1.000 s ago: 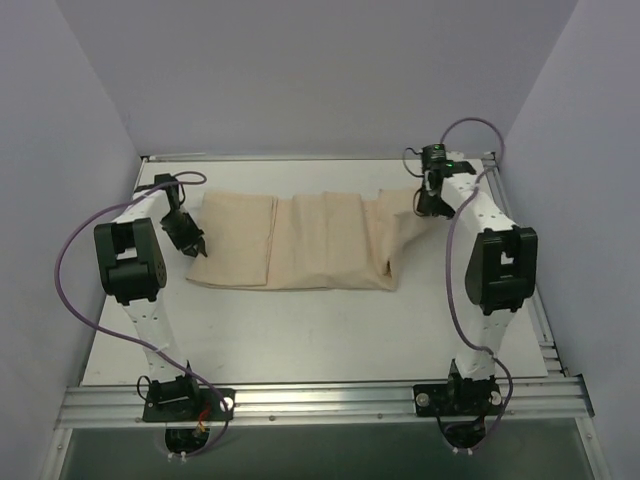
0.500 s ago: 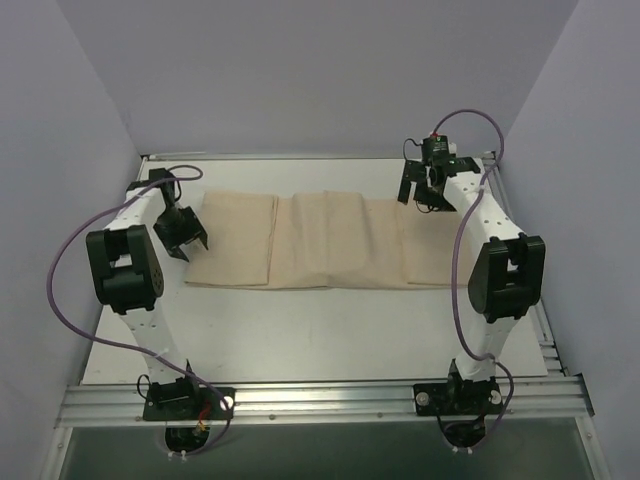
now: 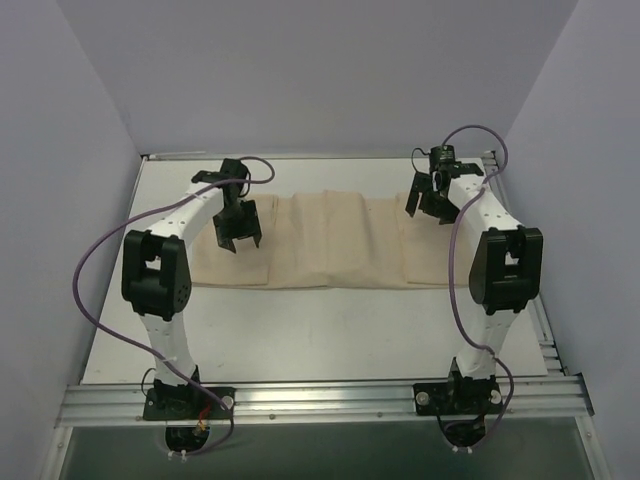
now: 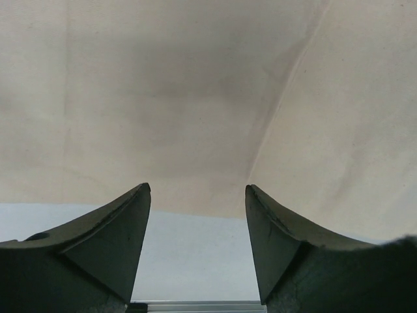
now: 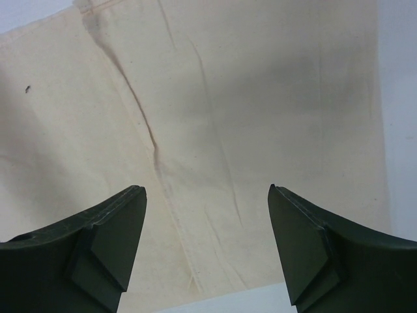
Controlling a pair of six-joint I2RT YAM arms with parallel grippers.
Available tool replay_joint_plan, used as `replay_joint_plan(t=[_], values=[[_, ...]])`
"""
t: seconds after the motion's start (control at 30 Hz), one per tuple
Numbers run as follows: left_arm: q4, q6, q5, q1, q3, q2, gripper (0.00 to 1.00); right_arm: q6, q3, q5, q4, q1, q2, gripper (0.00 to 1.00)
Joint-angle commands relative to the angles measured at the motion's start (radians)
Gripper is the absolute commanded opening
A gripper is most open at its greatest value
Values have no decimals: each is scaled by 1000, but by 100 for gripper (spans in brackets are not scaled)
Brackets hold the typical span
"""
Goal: Open and lay out the surgical kit
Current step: Open the surgical kit at the center of the board.
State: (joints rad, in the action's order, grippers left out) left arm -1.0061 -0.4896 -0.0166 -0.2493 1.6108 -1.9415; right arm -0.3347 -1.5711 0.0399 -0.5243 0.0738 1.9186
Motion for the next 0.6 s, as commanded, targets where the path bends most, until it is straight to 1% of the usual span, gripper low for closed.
replay_joint_plan(t=[0.0, 0.07, 0.2, 0.3, 0.57], values=[[-14, -26, -37, -19, 70, -74, 69, 19, 2, -29, -11, 34, 19, 77], [-19, -27, -48, -36, 106, -105, 70, 20, 9, -58, -10, 34, 17, 79], [-16, -40, -59, -67, 139, -155, 72, 29, 46, -69, 3, 34, 2, 79], [-9, -49, -68, -97, 159, -181, 76, 37, 59, -71, 9, 34, -9, 80], [-40, -67, -129, -151, 212, -246, 77, 51, 71, -84, 17, 34, -9, 80]])
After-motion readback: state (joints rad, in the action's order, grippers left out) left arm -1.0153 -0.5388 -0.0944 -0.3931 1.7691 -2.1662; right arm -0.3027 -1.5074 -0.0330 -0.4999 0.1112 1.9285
